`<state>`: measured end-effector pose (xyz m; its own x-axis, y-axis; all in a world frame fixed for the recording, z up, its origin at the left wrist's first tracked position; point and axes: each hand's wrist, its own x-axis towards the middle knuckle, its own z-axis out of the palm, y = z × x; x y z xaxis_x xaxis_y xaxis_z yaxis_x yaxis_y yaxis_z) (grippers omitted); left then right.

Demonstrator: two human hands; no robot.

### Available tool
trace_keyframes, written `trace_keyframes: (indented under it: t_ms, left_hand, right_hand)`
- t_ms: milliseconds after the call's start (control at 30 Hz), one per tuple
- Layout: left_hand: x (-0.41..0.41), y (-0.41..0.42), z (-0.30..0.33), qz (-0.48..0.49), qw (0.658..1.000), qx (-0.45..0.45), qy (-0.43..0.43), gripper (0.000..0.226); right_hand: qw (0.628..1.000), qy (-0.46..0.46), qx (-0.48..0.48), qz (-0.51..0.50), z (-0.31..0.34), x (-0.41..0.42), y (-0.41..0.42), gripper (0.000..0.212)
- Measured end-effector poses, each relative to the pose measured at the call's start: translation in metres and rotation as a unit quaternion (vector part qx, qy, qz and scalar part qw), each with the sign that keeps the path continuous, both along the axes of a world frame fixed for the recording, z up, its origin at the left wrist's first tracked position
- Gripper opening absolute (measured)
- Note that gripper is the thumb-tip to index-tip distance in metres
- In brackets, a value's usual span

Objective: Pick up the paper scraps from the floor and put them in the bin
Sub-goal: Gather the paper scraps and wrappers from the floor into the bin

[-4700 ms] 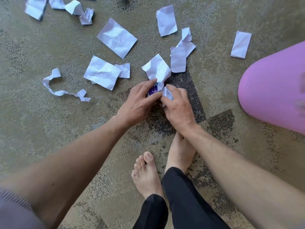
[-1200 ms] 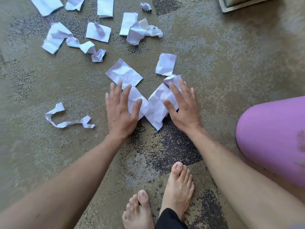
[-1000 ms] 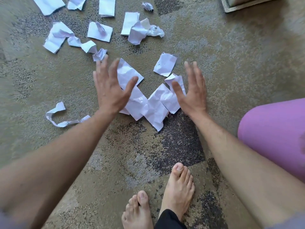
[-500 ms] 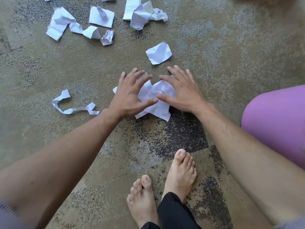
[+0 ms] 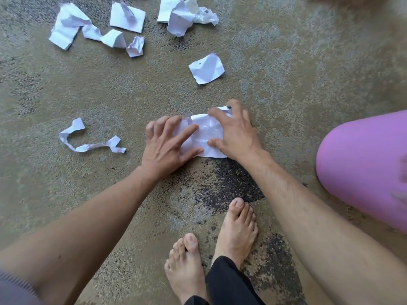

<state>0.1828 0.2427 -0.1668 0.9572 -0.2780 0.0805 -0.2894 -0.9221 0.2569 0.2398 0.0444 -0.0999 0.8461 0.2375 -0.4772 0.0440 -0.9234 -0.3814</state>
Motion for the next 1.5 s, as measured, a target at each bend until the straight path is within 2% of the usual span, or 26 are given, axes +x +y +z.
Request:
trace_keyframes:
  t_ms: [100, 233, 333, 433, 500, 533, 633, 667, 767, 900, 1033, 1200, 1267, 1367, 1500]
  left_hand:
    - [0.009, -0.008, 0.001, 0.024, 0.998, -0.051, 0.013, 0.048]
    - [0.017, -0.013, 0.011, -0.017, 0.994, -0.105, -0.006, 0.035]
    - [0.013, -0.017, 0.024, 0.014, 0.981, -0.172, 0.089, 0.023]
    - [0.008, -0.022, 0.04, 0.106, 0.95, -0.234, 0.177, 0.017]
    - [0.008, -0.025, 0.057, 0.202, 0.909, -0.292, 0.22, 0.014]
    - [0.008, -0.027, 0.068, 0.253, 0.876, -0.326, 0.249, 0.017]
    - [0.003, -0.036, 0.104, 0.343, 0.751, -0.462, 0.324, 0.02]
    - [0.001, -0.039, 0.118, 0.358, 0.722, -0.49, 0.332, 0.02]
    - [-0.002, -0.054, 0.165, 0.384, 0.671, -0.535, 0.341, 0.022]
    - [0.001, -0.078, 0.237, 0.375, 0.637, -0.576, 0.347, 0.024]
    - [0.013, -0.117, 0.311, 0.327, 0.624, -0.608, 0.367, 0.019]
    - [0.034, -0.191, 0.382, 0.214, 0.634, -0.62, 0.41, 0.011]
    - [0.041, -0.225, 0.4, 0.173, 0.654, -0.6, 0.427, 0.01]
    - [0.044, -0.277, 0.418, 0.114, 0.707, -0.547, 0.433, 0.002]
    - [0.049, -0.327, 0.421, 0.117, 0.742, -0.493, 0.44, 0.011]
  right_hand:
    - [0.998, -0.021, 0.047, -0.021, -0.003, 0.001, 0.007, 0.042]
    - [0.998, -0.005, 0.056, -0.021, -0.002, 0.0, 0.013, 0.024]
    - [0.997, 0.006, 0.07, -0.025, -0.003, -0.006, 0.013, 0.017]
    - [0.98, 0.042, 0.144, -0.132, 0.002, -0.018, 0.006, 0.006]
    - [0.94, 0.093, 0.207, -0.254, 0.01, -0.028, -0.001, 0.008]
    - [0.912, 0.12, 0.242, -0.309, 0.017, -0.034, -0.003, 0.01]
    - [0.844, 0.155, 0.319, -0.401, 0.048, -0.052, -0.011, 0.022]
    - [0.829, 0.157, 0.335, -0.42, 0.062, -0.057, -0.013, 0.023]
    - [0.784, 0.138, 0.378, -0.472, 0.112, -0.069, -0.019, 0.026]
    - [0.715, 0.099, 0.433, -0.541, 0.192, -0.079, -0.029, 0.017]
    - [0.65, 0.051, 0.472, -0.593, 0.269, -0.088, -0.063, 0.018]
    - [0.571, -0.046, 0.491, -0.656, 0.344, -0.093, -0.131, 0.026]
    - [0.55, -0.077, 0.471, -0.686, 0.359, -0.093, -0.16, 0.027]
    - [0.525, -0.106, 0.415, -0.736, 0.365, -0.093, -0.198, 0.027]
    - [0.498, -0.112, 0.367, -0.778, 0.356, -0.092, -0.23, 0.022]
